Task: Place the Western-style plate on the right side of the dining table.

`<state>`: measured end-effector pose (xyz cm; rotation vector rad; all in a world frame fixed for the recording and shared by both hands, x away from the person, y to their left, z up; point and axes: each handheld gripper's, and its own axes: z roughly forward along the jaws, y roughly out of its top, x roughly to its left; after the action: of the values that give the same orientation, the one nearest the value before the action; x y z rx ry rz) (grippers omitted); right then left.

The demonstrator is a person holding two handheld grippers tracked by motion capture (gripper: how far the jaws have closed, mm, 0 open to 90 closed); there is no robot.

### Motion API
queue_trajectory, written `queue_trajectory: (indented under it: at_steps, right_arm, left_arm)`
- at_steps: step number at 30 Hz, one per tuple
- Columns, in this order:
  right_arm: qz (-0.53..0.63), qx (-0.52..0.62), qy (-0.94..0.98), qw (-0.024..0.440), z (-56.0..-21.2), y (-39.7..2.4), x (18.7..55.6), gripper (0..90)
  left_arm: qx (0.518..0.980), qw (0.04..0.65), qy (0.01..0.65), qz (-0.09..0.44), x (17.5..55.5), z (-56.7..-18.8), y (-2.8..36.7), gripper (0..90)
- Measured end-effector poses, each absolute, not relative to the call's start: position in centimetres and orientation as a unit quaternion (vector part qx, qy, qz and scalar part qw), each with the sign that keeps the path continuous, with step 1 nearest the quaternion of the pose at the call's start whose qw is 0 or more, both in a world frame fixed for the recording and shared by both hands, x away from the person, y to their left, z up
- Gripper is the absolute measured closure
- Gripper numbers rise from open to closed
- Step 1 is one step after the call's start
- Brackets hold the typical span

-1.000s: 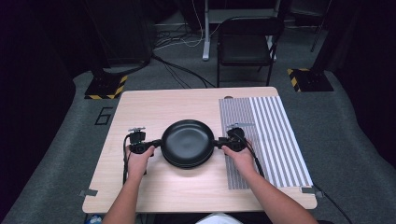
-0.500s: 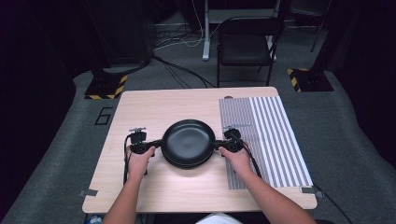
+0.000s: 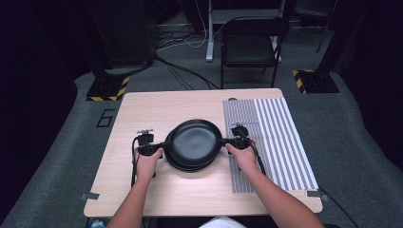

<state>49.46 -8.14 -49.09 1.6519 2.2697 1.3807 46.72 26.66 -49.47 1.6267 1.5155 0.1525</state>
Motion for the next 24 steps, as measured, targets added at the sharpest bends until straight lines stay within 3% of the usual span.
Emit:
queue_trajectory:
  at_steps: [6, 10, 16, 24]
  right_arm:
    - [0.44, 0.53, 0.724, 0.039, -48.6, -8.2, 49.9, 73.0]
    - [0.443, 0.528, 0.723, 0.041, -48.4, -8.5, 50.3, 74.4]
    - [0.443, 0.527, 0.724, 0.046, -48.2, -8.7, 50.6, 75.3]
    - [0.451, 0.524, 0.721, 0.047, -47.9, -9.3, 48.1, 67.3]
  left_arm:
    - [0.698, 0.416, 0.573, 0.108, 46.6, -49.6, 25.2, 68.9]
    - [0.682, 0.431, 0.585, 0.081, 46.9, -50.1, 25.1, 67.5]
    - [0.681, 0.422, 0.592, 0.085, 47.1, -49.9, 24.7, 67.4]
    - [0.672, 0.439, 0.589, 0.095, 46.6, -50.4, 24.8, 67.6]
